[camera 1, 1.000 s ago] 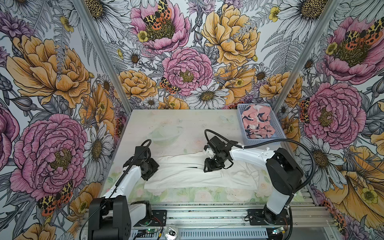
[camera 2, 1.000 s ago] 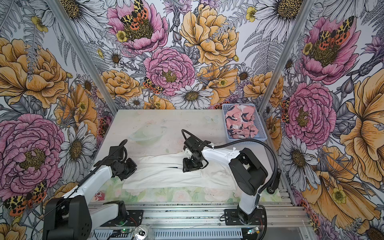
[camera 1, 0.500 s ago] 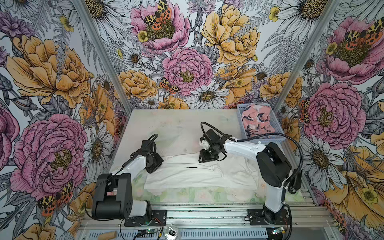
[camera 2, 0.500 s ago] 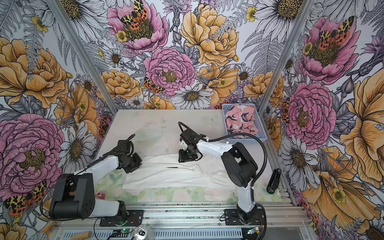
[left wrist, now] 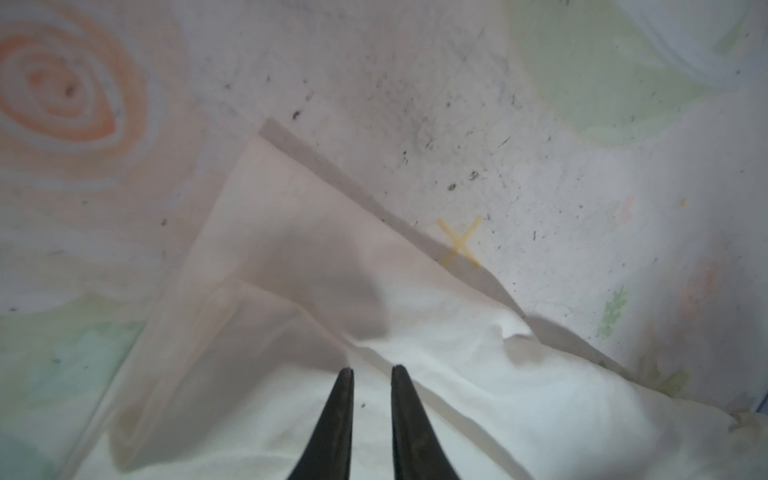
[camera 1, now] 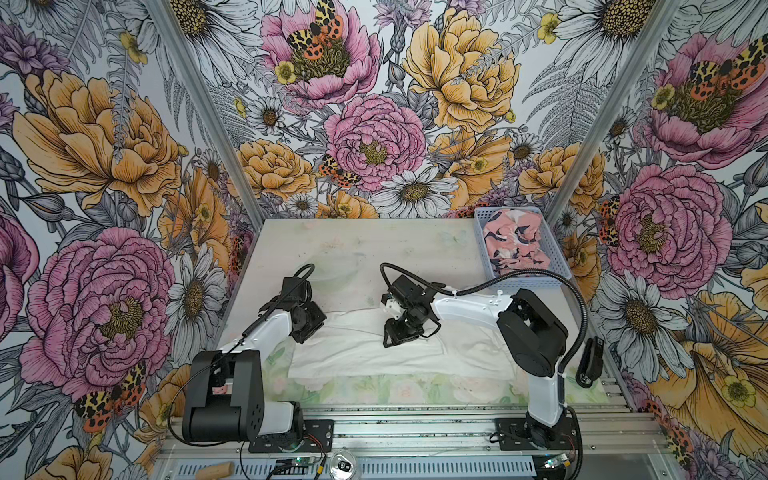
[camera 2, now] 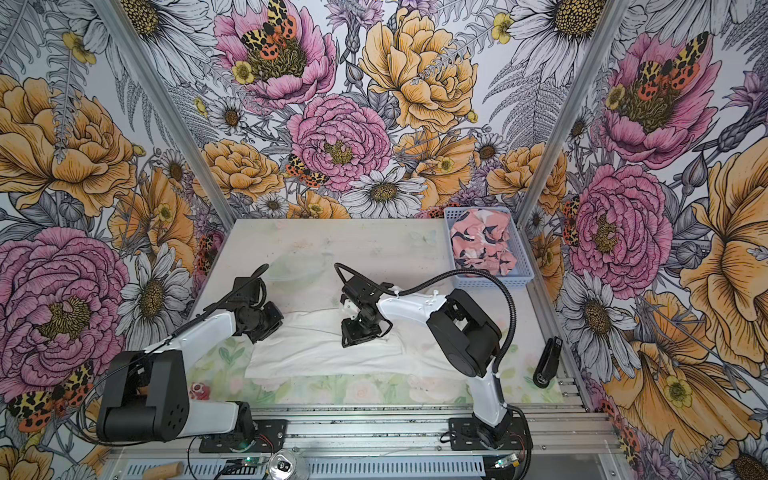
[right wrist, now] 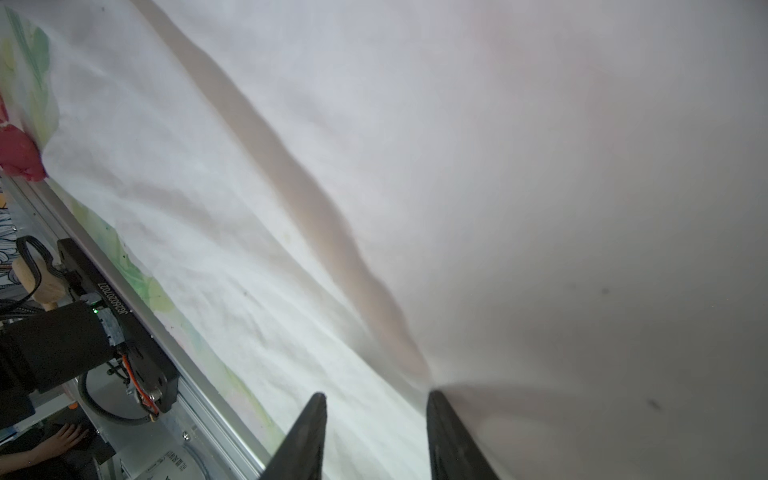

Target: Fold and stack the mixed laundry pile

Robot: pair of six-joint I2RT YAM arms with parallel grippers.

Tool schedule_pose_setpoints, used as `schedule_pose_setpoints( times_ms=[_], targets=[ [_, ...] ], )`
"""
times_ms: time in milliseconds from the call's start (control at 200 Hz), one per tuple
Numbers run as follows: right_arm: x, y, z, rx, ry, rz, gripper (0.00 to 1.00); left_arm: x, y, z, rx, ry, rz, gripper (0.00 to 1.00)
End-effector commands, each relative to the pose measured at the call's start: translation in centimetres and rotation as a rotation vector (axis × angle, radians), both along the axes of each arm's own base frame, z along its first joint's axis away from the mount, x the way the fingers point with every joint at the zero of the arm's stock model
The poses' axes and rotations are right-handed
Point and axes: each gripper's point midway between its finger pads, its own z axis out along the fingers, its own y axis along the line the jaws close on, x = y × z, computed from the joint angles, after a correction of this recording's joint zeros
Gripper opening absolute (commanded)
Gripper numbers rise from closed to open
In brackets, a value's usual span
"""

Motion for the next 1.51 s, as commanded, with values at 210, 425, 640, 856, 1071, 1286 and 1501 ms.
schedule_pose_setpoints(
  times_ms=[210, 425, 640, 856, 1071, 1286, 1501],
  targets=[
    [1.7, 1.2, 3.0, 0.061, -0.075, -0.009, 0.42, 3.4, -2.0, 1.1, 0.021, -0.061, -0.074, 0.19],
    [4.3, 1.2, 4.6, 0.075, -0.138, -0.054, 0.43, 3.1, -1.7, 0.0, 0.045, -0.016, -0.083, 0.19],
    [6.7, 0.4, 3.3, 0.046, -0.143, -0.093, 0.43, 1.0, -0.9, -1.9, 0.075, 0.07, -0.075, 0.19],
    [6.7, 1.3, 2.0, 0.047, -0.11, -0.08, 0.43, -1.7, 0.1, -2.8, 0.064, 0.125, -0.039, 0.19],
    [5.5, 2.6, 1.3, 0.061, -0.073, -0.045, 0.43, -4.3, 0.4, -2.9, 0.043, 0.14, 0.017, 0.19],
    [3.1, 4.1, 0.9, 0.067, -0.041, 0.007, 0.43, -5.7, 0.7, -1.4, 0.033, 0.093, 0.072, 0.19],
    [0.9, 5.2, 1.4, 0.094, -0.008, 0.054, 0.42, -5.7, 1.4, 0.2, 0.022, 0.04, 0.104, 0.19]
  ],
)
